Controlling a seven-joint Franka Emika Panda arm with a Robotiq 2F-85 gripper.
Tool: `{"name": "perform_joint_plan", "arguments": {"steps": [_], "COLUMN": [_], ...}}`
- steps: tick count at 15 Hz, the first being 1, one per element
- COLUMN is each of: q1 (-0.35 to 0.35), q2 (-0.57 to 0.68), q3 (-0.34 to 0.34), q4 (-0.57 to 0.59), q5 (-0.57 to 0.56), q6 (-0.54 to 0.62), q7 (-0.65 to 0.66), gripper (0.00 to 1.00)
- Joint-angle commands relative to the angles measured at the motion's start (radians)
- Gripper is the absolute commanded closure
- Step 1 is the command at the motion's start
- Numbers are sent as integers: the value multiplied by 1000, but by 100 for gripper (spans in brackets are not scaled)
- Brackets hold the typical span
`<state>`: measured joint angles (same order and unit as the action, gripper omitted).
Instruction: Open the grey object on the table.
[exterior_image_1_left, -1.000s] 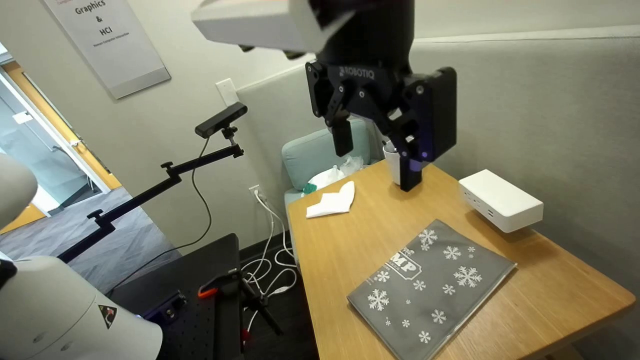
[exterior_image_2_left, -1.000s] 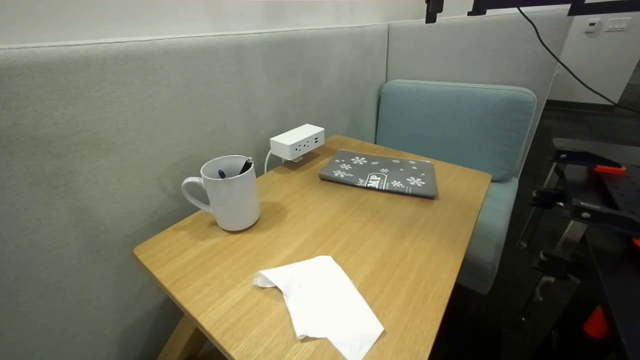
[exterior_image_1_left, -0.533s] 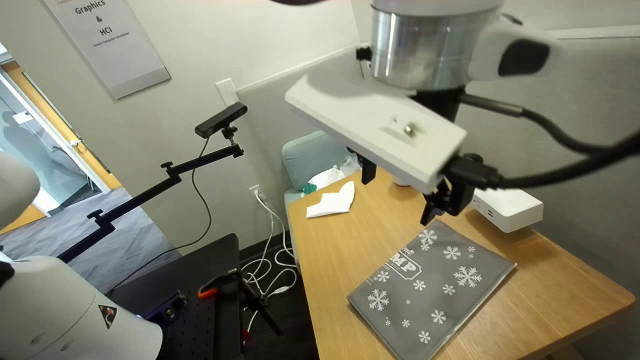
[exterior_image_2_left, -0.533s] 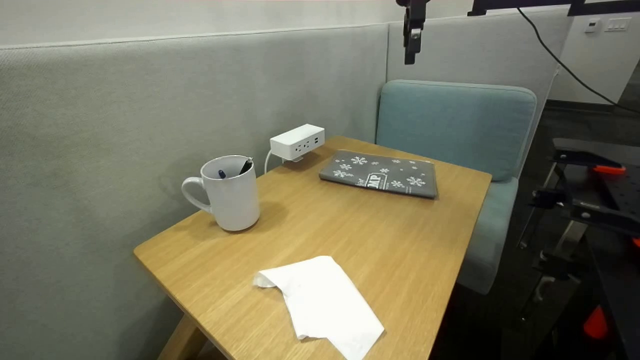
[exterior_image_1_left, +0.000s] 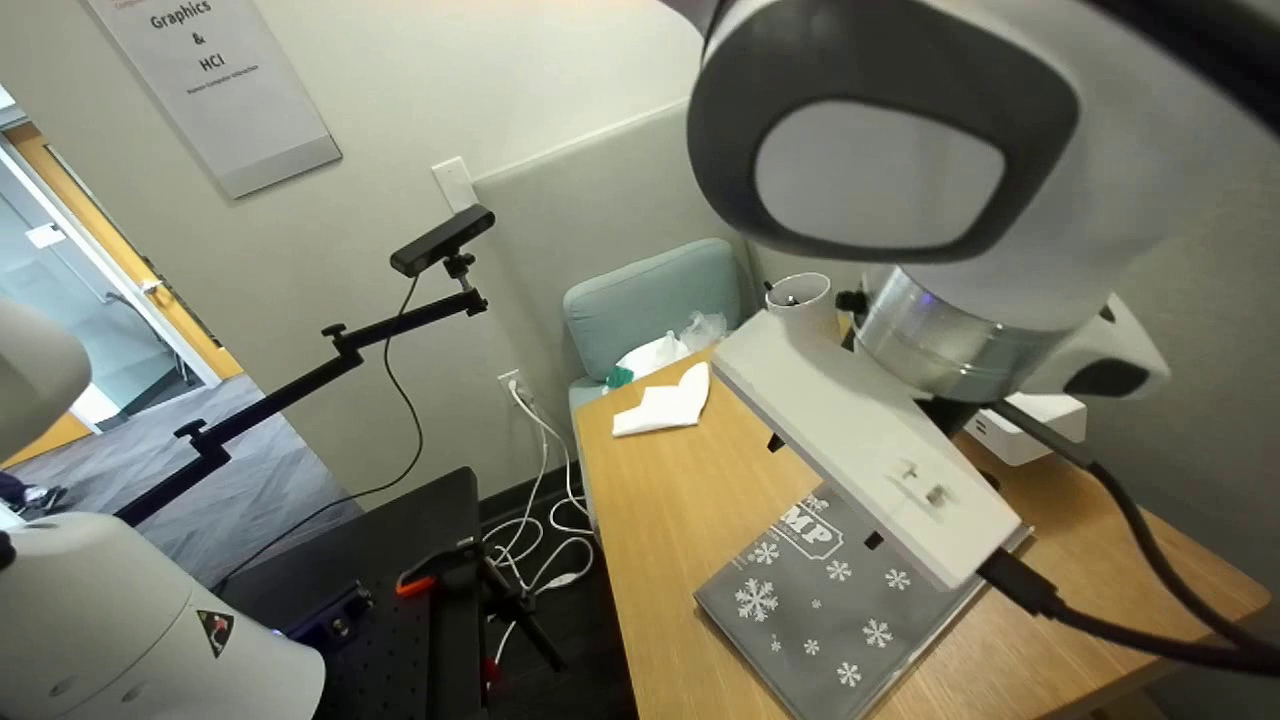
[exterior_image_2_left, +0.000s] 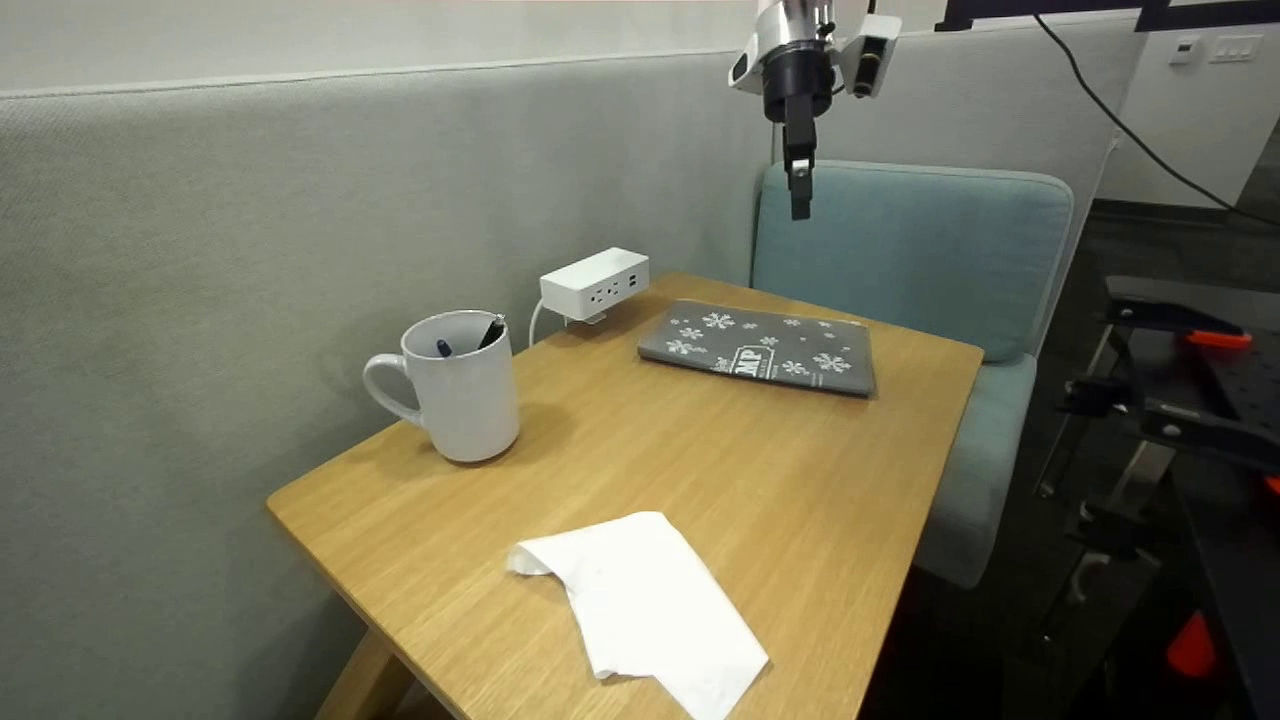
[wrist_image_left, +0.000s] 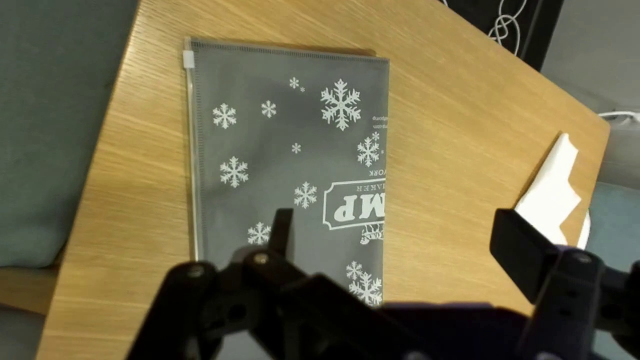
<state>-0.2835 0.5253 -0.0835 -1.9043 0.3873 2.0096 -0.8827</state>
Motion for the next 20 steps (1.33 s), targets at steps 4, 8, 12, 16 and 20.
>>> {"name": "perform_joint_plan", "arguments": {"steps": [4,8,12,16,20], "q1": [-119,-158,-172,-171,-162], "q2": [162,236,315,325,335], "q3": [76,93,96,93,99], "q4": [127,182,253,250,254], "q5": [135,162,148,130,138], "q6": [-9,-2,9,8,100], "q7": [-29,-39,-30,-14,-30], "gripper": [0,0,0,0,0]}}
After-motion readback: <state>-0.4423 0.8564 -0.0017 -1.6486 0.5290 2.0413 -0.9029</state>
